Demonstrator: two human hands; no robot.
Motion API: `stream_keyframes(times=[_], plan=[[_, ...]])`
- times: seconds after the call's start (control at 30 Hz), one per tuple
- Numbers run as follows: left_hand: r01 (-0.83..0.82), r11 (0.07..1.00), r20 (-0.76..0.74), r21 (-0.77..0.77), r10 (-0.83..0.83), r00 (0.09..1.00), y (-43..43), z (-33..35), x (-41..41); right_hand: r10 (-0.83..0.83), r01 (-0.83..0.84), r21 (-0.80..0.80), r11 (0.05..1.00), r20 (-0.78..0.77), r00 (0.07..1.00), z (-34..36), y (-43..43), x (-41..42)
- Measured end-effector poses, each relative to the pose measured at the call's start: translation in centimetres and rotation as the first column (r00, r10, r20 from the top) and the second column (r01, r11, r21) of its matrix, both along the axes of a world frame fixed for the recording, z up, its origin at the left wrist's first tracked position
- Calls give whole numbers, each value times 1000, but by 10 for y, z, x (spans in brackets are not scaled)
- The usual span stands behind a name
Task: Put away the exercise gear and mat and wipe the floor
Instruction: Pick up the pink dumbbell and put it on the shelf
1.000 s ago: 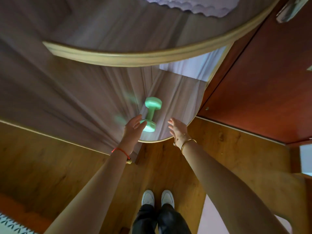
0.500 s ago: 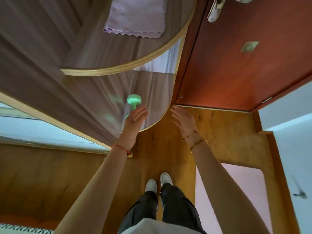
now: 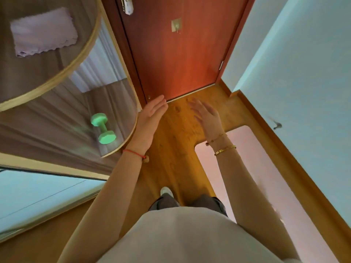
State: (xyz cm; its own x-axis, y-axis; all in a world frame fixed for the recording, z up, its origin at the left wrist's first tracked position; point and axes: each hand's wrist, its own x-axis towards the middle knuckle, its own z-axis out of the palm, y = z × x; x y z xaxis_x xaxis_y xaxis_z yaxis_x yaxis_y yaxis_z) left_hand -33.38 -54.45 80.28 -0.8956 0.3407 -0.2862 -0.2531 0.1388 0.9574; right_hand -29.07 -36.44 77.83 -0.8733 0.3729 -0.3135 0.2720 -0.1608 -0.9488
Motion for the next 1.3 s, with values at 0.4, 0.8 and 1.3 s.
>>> stream_keyframes(times=[0.4,0.8,1.3], plan=[[403,915,-44,17,-402,914,135,25,114,-431,431,14,902,-34,902,30,92,201],[628,772,-21,101,-629,777,239,19,285,-718,718,9,696,-8,696,26,156,416],[763,646,153,27,-757,636,344,-55,422,-883,893,43,448,178,434,-26,201,592]])
